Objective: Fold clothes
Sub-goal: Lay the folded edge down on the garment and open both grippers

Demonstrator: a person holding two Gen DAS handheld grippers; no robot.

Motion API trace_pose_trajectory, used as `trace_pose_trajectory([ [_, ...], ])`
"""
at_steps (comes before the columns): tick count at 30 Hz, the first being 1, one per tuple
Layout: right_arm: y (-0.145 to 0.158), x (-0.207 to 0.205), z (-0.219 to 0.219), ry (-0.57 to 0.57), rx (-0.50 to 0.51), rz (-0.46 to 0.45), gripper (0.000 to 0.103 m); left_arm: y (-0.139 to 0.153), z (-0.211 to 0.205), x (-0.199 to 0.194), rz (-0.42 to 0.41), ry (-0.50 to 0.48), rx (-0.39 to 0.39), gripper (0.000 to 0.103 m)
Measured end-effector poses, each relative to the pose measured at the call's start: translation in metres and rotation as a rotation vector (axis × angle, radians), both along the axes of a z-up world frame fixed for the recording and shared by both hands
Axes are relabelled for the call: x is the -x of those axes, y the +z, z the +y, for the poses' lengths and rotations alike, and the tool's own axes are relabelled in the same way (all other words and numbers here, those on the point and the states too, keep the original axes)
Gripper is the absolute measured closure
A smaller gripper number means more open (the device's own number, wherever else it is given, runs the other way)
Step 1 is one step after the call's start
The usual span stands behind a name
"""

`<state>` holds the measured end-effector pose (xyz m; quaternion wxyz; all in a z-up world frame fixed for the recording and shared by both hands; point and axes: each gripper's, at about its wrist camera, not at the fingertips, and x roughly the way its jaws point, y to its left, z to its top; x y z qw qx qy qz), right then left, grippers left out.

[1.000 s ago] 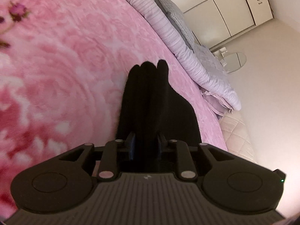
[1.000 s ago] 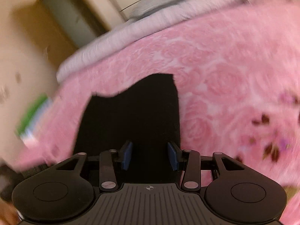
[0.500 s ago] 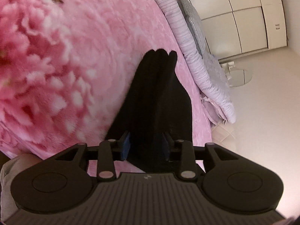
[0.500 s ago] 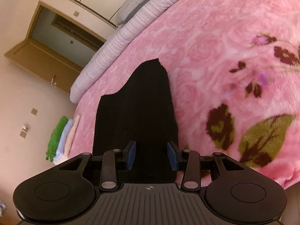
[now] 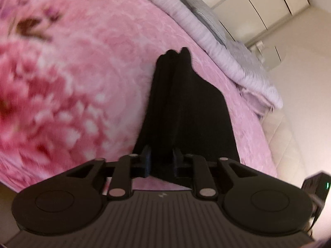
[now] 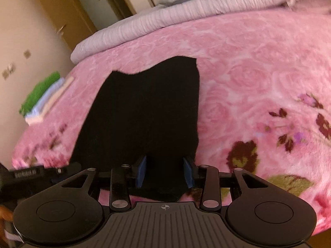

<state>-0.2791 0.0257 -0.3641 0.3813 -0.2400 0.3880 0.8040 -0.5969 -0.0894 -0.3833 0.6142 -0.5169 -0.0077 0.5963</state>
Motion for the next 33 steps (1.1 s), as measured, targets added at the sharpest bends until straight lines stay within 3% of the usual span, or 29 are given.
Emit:
trace_pose_trajectory([
  [5,0.014,-0.012,0.036,-0.086,0.001,0.100,0.064,0.033,0.020,0.014,0.078,-0.008,-0.055,0.076],
  [8,0.012,-0.009,0.070,-0.139,0.036,0.158,0.064,0.045,0.055,0.017,0.124,-0.022,-0.074,0.073],
  [14,-0.006,-0.003,0.131,-0.228,0.131,0.247,0.064,0.037,0.142,0.012,0.157,-0.099,-0.067,0.073],
  [17,-0.015,0.000,0.149,-0.238,0.153,0.250,0.064,0.026,0.162,0.010,0.187,-0.105,-0.071,0.078],
  [18,-0.016,0.002,0.153,-0.233,0.148,0.245,0.064,0.023,0.167,0.010,0.199,-0.107,-0.079,0.092],
  [19,-0.014,0.005,0.153,-0.218,0.126,0.229,0.065,0.024,0.166,0.008,0.218,-0.114,-0.102,0.095],
  [25,-0.003,0.030,0.149,-0.129,0.000,0.126,0.067,0.033,0.140,0.003,0.298,-0.099,-0.240,0.097],
  [30,-0.011,0.057,0.143,-0.068,-0.088,-0.017,0.067,0.003,0.150,0.027,0.214,-0.040,-0.155,0.095],
  [33,-0.025,0.064,0.141,-0.050,-0.135,-0.056,0.066,-0.028,0.157,0.049,0.008,0.026,-0.121,0.094],
])
